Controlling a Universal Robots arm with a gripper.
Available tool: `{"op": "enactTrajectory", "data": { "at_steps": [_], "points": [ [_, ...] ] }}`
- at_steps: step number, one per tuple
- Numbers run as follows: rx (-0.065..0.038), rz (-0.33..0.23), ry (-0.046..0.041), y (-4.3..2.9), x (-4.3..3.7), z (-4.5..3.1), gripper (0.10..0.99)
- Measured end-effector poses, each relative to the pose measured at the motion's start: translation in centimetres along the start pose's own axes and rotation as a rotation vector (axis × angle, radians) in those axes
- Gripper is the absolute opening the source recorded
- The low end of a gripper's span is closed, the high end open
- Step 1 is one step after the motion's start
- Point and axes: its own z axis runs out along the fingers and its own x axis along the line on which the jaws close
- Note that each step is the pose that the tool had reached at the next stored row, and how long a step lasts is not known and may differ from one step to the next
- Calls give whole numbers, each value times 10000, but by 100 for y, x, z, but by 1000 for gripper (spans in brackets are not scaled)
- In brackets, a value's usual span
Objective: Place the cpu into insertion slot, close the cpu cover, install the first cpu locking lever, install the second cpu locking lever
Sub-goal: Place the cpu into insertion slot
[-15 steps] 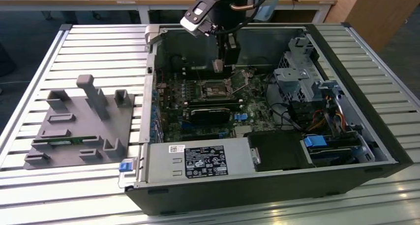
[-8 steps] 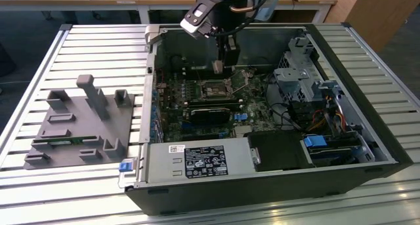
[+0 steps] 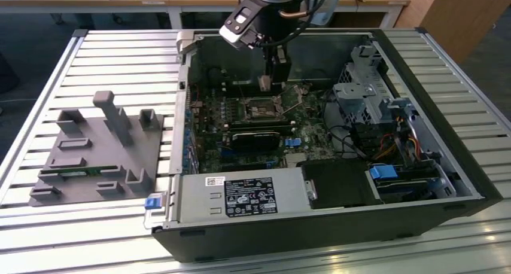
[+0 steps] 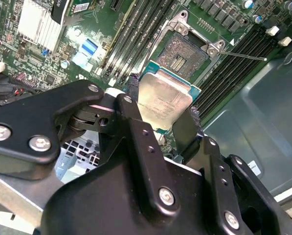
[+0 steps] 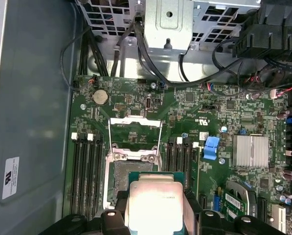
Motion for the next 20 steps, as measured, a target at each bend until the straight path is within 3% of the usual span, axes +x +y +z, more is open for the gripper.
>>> {"op": "enactTrajectory", "data": {
  "at_steps": [20],
  "points": [
    [6,260,-19,-8,4,117,525]
  ]
}}
